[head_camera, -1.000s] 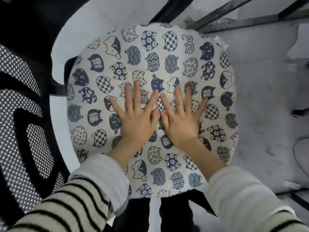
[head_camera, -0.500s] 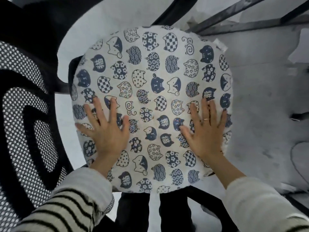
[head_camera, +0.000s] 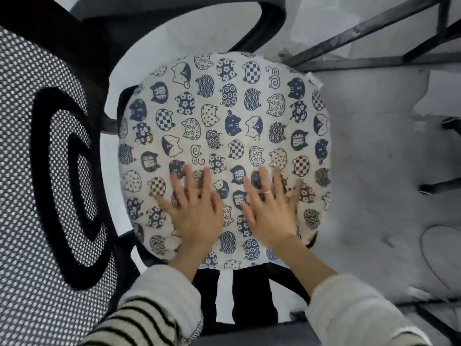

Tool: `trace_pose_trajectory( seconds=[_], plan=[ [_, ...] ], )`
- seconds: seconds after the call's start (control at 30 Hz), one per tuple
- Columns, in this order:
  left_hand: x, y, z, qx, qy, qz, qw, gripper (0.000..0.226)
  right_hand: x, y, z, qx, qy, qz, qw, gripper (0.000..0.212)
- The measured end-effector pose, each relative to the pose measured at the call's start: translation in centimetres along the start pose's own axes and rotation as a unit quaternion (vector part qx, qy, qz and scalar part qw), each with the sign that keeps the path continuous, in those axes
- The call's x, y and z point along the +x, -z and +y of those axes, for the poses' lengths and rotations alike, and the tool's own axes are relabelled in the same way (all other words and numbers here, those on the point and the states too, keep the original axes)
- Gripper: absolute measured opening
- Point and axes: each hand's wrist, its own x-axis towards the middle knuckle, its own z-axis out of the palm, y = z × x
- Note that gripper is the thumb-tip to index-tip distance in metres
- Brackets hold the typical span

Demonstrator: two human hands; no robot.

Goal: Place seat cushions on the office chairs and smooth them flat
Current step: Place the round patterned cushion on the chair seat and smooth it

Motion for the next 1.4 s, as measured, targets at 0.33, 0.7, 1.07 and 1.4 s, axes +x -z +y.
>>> trace_pose_trajectory(
  seconds=[0.33,0.7,1.07,1.4],
  plan=[
    [0.1,-3.9,1.2,0.026,-0.004,0.034,0.999,0.058,1.1,-3.7,-1.0,-0.05,0.027,0.024,0.998,0.056],
    [-4.5,1.4,-3.4,-0.007,-0.005,-0.152,0.988,0.083,-4.3,-0.1,4.8,-0.091,0.189,-0.049,0.977,0.062],
    [-5.7,-2.4,-1.2,0.004,0.03,-0.208,0.978,0.115,-3.0,-3.5,6.2,-0.101,0.188,-0.074,0.974,0.075],
    [-5.9,2.8,-1.0,0.017,0.011,-0.322,0.947,0.103,-4.4,2.7,4.7,-0.089,0.145,-0.163,0.972,0.065]
  ],
)
